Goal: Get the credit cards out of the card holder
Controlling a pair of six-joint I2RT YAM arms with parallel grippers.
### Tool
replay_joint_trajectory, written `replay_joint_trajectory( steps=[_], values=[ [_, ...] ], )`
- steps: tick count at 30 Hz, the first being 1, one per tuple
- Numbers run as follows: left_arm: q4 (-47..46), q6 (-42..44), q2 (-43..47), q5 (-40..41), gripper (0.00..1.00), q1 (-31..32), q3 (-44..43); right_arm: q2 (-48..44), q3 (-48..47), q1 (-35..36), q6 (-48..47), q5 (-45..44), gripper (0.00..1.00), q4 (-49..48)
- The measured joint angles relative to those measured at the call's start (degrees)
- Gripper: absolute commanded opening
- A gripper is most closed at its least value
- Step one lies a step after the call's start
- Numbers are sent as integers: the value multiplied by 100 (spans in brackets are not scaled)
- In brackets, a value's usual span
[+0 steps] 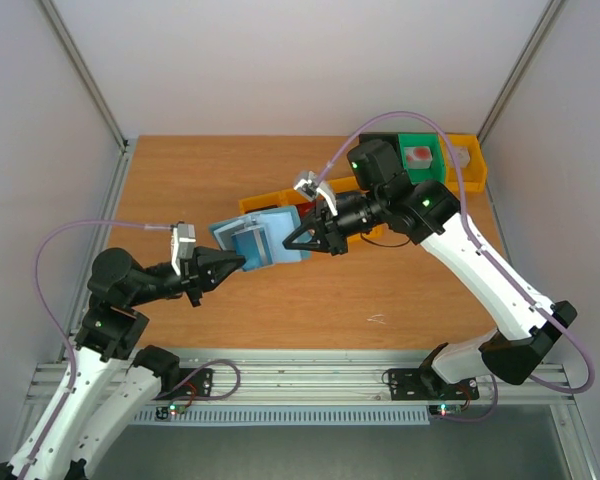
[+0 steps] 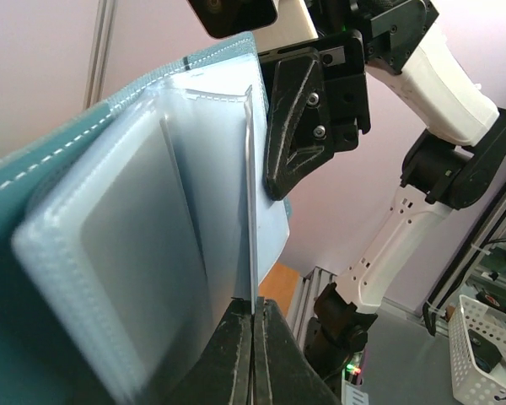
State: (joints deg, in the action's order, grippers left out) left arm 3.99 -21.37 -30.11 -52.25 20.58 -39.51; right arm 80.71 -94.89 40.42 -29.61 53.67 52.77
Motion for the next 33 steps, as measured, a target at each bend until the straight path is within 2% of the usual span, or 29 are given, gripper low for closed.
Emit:
replay_joint_trajectory(
  steps=[4, 13, 16, 19, 23, 26, 33],
  values=[
    [74, 81, 11, 66, 0, 0, 0, -20, -11, -31, 22, -2, 3, 52],
    [-627, -275, -415, -120, 0, 0, 33, 37, -31, 267, 282, -173, 23, -369],
    [-776, -354, -450, -131, 0, 0, 44, 37, 11, 269, 415, -170, 19, -660],
    [-824, -387, -450, -133, 0, 0, 55, 46, 57, 273, 540, -162, 2, -876],
    [-855, -415, -450, -140, 0, 0, 55, 59, 92, 269, 621, -181, 1, -1003],
    [-844, -446, -442, -144, 6, 0, 55, 59, 120, 258, 621, -170, 1, -1040],
    [-638, -352, -345, -26, 2, -48, 52, 59, 129, 254, 553, -96, 1, -977]
  ],
)
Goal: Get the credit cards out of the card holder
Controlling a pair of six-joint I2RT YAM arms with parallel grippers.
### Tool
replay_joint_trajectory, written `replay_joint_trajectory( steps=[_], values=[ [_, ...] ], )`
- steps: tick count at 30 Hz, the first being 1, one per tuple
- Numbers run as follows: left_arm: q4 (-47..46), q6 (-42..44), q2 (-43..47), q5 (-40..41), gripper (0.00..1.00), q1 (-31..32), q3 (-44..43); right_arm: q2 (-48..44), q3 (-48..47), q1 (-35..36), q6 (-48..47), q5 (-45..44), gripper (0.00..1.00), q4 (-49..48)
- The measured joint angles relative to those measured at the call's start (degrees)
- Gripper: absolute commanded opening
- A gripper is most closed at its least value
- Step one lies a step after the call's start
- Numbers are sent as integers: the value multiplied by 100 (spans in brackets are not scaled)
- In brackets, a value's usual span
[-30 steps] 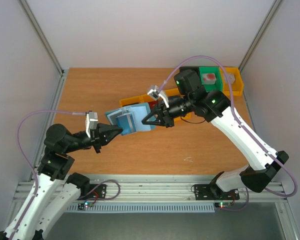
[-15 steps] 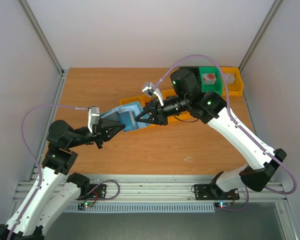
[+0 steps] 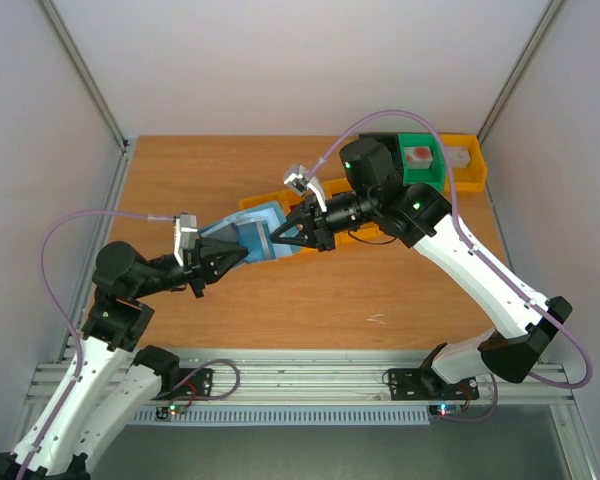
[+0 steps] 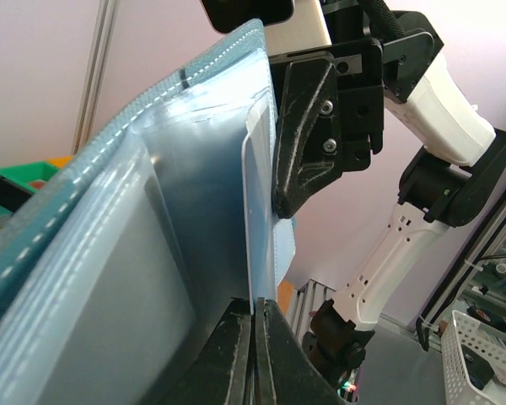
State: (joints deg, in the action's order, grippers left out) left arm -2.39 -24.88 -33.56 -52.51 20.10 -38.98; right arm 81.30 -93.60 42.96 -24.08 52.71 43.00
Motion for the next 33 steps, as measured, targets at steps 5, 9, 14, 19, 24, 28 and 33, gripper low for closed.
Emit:
replay_joint_trajectory(
  steps=[5, 9, 14, 19, 24, 28, 33],
  values=[
    [26, 2, 0, -35, 2, -120, 0, 0, 0, -37, -59, -4, 1, 35],
    [103, -15, 24, -87, 18, -240, 0, -2, 0, -55, -92, 7, 1, 68],
    [162, -33, 33, -120, 30, -304, 0, -7, 0, -52, -129, 79, 1, 208],
    [-2, -114, -24, -219, 29, -304, 2, -9, 4, -52, -129, 114, 1, 247],
    [-236, -205, -162, -234, 45, -297, 20, -15, 42, -52, -118, 125, 1, 229],
    [-446, -260, -282, -109, 48, -186, 35, -15, 79, -55, -20, 138, 1, 155],
    [-472, -223, -363, 39, 28, -57, 37, -15, 79, -59, 31, 179, 1, 83]
  ],
)
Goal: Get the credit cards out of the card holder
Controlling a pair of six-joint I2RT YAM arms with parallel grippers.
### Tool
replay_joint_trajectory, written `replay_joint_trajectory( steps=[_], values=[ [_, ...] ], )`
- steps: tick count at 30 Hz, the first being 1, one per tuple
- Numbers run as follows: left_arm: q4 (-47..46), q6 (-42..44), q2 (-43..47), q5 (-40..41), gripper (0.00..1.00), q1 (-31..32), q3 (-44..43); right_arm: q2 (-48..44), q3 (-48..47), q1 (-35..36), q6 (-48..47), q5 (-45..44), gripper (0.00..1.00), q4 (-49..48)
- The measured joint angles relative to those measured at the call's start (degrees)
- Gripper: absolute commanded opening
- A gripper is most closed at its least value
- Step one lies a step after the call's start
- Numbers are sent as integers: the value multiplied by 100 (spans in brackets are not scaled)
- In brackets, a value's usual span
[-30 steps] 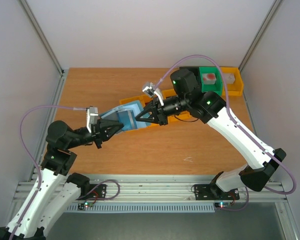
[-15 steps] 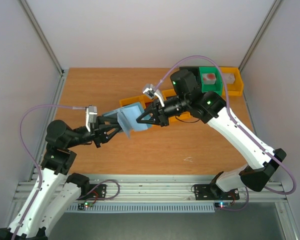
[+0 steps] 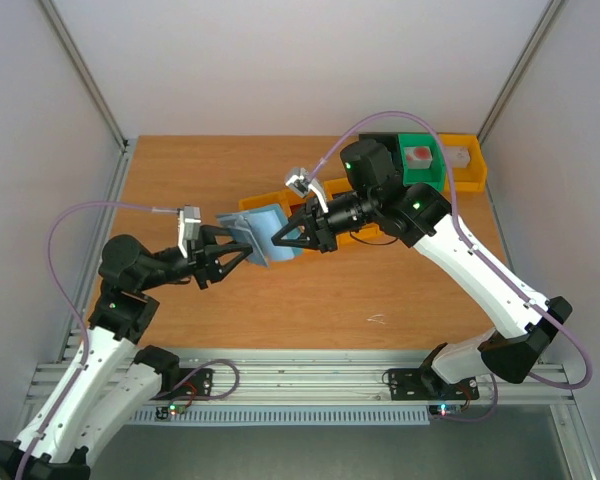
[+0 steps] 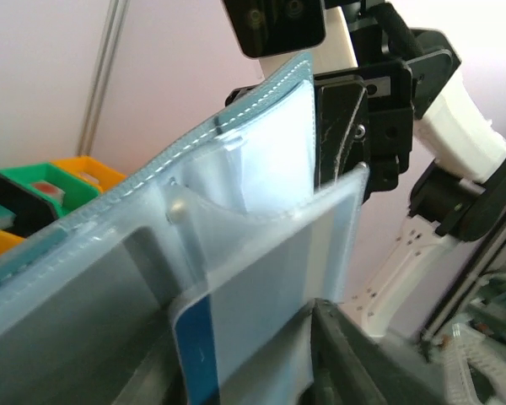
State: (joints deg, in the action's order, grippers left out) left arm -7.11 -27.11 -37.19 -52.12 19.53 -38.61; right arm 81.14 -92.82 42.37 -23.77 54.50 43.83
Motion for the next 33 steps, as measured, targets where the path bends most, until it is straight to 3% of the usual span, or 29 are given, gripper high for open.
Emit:
replay_joint_trajectory(
  steps=[2, 3, 5, 13, 18, 22, 24, 27, 30, 31, 33],
  values=[
    [-22, -15, -11, 0, 7, 39, 0, 2, 0, 0, 2, 26, 1, -13],
    [-52, -7, -22, -4, 1, 50, 2, 2, 0, 0, 0, 42, 1, -13],
    [-109, -24, -28, -7, 0, 76, 9, 2, 0, 2, -2, 61, 3, -13],
    [-44, -26, 33, 136, 0, 83, 11, 105, -7, 50, 72, 2, 45, -59],
    [-48, 13, -7, 81, 0, 149, 13, 212, 68, 249, 170, -511, 51, -354],
    [-46, 57, -66, 7, 0, 205, 13, 229, 111, 269, 297, -603, 40, -715],
    [-46, 66, -83, 0, 0, 216, 13, 273, 107, 262, 378, -575, 29, -866],
    [-35, 83, -111, 22, 0, 214, 13, 382, 105, 262, 476, -481, 4, -968],
    [42, 81, -140, 83, 0, 195, 13, 433, 98, 258, 511, -404, 1, -997],
    [44, 81, -138, 98, 3, 195, 13, 431, 98, 245, 505, -387, 1, -990],
    [61, 83, -129, 114, 24, 201, 11, 431, 98, 229, 476, -345, 1, -992]
  ],
)
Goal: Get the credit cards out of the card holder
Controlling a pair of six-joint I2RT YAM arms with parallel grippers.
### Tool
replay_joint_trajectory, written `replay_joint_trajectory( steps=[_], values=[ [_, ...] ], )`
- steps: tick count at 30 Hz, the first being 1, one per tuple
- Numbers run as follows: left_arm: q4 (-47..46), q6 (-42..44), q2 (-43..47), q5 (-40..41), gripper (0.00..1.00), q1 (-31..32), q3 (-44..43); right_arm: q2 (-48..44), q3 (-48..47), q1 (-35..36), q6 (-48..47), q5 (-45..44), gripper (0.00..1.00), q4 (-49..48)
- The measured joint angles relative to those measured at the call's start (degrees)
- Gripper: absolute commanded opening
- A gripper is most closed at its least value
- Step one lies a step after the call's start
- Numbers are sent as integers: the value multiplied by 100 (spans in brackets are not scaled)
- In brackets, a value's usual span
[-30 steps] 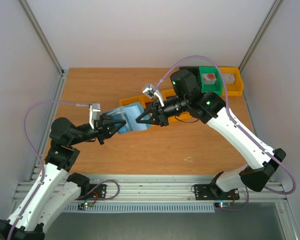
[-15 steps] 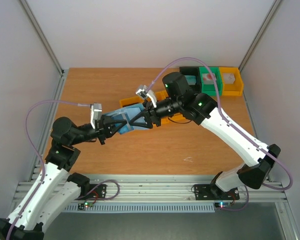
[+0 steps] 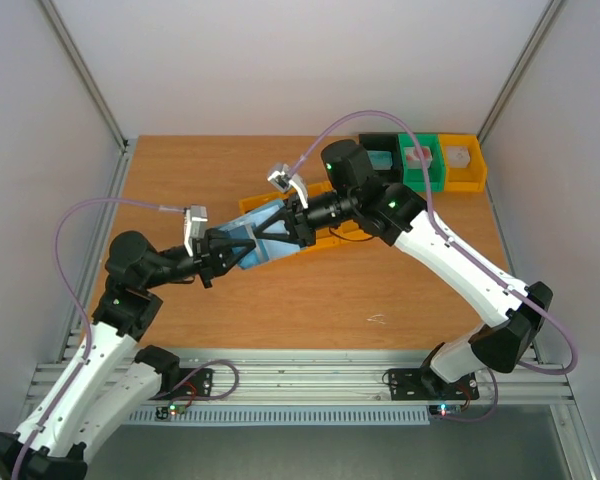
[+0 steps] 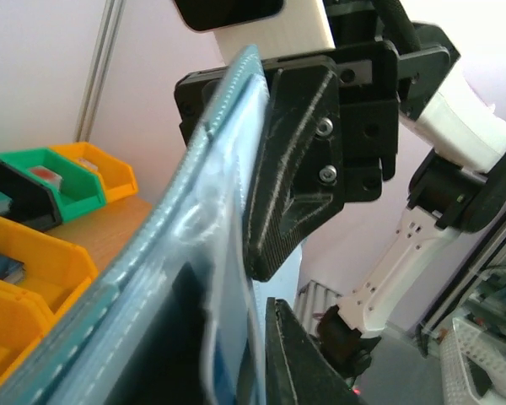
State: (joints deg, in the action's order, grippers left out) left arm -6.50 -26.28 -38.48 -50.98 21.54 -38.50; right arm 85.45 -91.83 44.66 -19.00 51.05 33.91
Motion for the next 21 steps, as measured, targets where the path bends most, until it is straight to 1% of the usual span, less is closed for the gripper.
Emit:
replay_joint_trajectory(
  steps=[1, 2, 4, 8, 12, 16, 19, 21],
  values=[
    [2, 37, 11, -4, 30, 7, 0, 0, 0, -37, -2, 22, 1, 0],
    [31, 76, 35, -22, 32, 15, -7, 0, 0, -68, -2, 44, 1, 0],
    [146, 162, 107, -17, 32, 48, -35, 0, 0, -170, -2, 142, 1, 2],
    [664, 426, 271, 50, 23, 13, -181, -48, 0, -385, -50, 398, 1, 90],
    [1121, 761, 358, 85, 14, -68, -297, -90, -50, -437, -199, 579, 1, 361],
    [1228, 844, 332, 72, 10, -90, -306, -118, -70, -437, -297, 667, 1, 542],
    [1202, 765, 256, 83, 1, -90, -306, -118, -105, -437, -350, 678, 1, 664],
    [1139, 675, 214, 37, 0, -90, -302, -118, -136, -450, -391, 678, 1, 721]
  ],
)
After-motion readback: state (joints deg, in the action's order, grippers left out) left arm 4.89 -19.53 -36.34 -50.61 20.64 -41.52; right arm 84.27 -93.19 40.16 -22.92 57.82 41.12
